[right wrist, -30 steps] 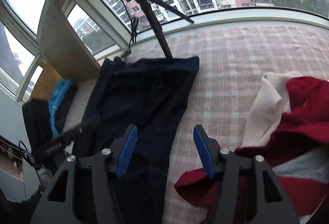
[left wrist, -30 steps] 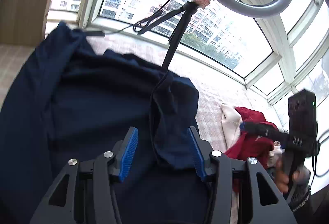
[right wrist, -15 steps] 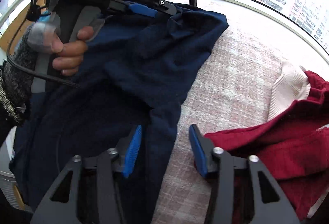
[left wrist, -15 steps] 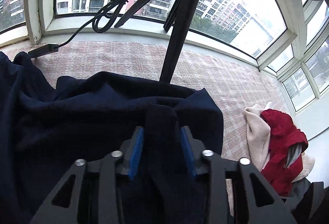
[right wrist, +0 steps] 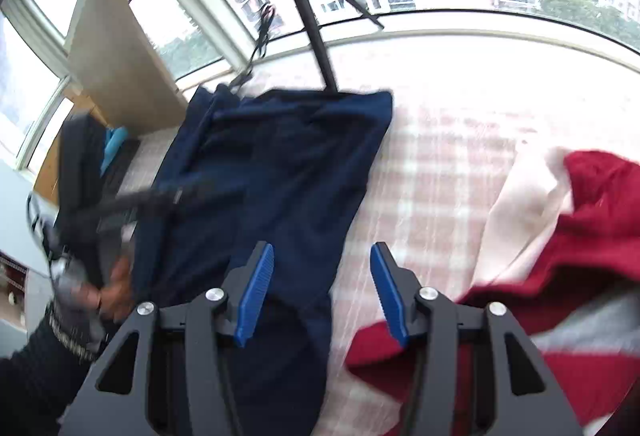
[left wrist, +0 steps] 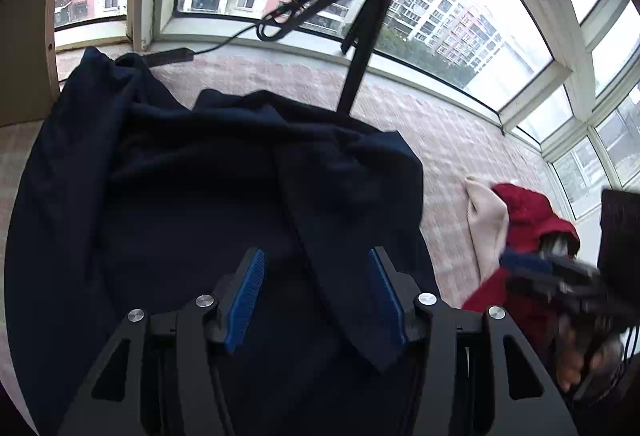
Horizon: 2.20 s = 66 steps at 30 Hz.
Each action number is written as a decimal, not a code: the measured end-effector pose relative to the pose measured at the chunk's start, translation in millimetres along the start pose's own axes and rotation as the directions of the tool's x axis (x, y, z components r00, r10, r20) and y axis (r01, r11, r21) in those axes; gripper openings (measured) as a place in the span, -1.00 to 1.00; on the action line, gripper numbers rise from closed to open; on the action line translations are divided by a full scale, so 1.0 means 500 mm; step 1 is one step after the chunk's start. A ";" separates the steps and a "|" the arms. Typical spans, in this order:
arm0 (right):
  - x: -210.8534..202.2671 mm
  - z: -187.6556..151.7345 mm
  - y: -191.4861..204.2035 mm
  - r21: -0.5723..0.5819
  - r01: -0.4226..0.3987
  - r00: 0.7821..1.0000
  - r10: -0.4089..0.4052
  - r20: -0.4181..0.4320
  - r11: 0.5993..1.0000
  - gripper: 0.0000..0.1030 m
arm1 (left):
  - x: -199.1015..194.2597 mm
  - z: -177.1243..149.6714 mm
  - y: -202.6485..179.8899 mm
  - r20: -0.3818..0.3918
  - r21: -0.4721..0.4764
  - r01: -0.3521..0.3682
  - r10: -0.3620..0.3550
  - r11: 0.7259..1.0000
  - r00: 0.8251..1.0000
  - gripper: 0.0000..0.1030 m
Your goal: Fold clothes
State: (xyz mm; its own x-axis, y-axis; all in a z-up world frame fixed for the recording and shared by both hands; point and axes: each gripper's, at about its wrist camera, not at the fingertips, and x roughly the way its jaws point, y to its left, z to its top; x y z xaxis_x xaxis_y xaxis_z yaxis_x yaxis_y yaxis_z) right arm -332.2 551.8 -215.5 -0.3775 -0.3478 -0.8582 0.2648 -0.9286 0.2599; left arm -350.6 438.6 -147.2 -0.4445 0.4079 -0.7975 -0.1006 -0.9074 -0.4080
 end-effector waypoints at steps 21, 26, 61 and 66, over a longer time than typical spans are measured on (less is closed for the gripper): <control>0.180 0.193 -0.033 0.117 -0.107 0.994 0.106 0.017 0.987 -0.80 | 0.071 -0.096 -0.090 -0.030 0.015 0.144 -0.143 0.990 0.989 -0.58; 0.174 0.201 -0.036 0.103 -0.038 0.999 0.040 -0.016 0.994 -0.24 | 0.061 -0.098 -0.084 0.002 0.020 0.073 -0.073 0.997 0.997 -0.44; -0.033 -0.137 0.110 -0.232 -0.002 0.973 -0.051 -0.225 0.973 -0.13 | -0.099 -0.376 -0.145 -0.168 0.125 0.196 -0.174 0.973 0.970 -0.16; -0.109 -0.196 0.127 -0.195 -0.028 0.981 -0.010 -0.194 0.980 -0.03 | -0.125 -0.458 -0.123 -0.208 0.136 0.127 -0.097 0.983 0.973 -0.15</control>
State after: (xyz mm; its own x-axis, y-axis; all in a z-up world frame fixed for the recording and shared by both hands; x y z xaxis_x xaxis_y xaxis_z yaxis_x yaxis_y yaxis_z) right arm -207.9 524.4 -195.7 -0.2011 -0.3069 -0.9303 0.4433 -0.8754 0.1930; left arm -112.8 492.1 -174.2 -0.2379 0.5058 -0.8292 -0.2764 -0.8537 -0.4414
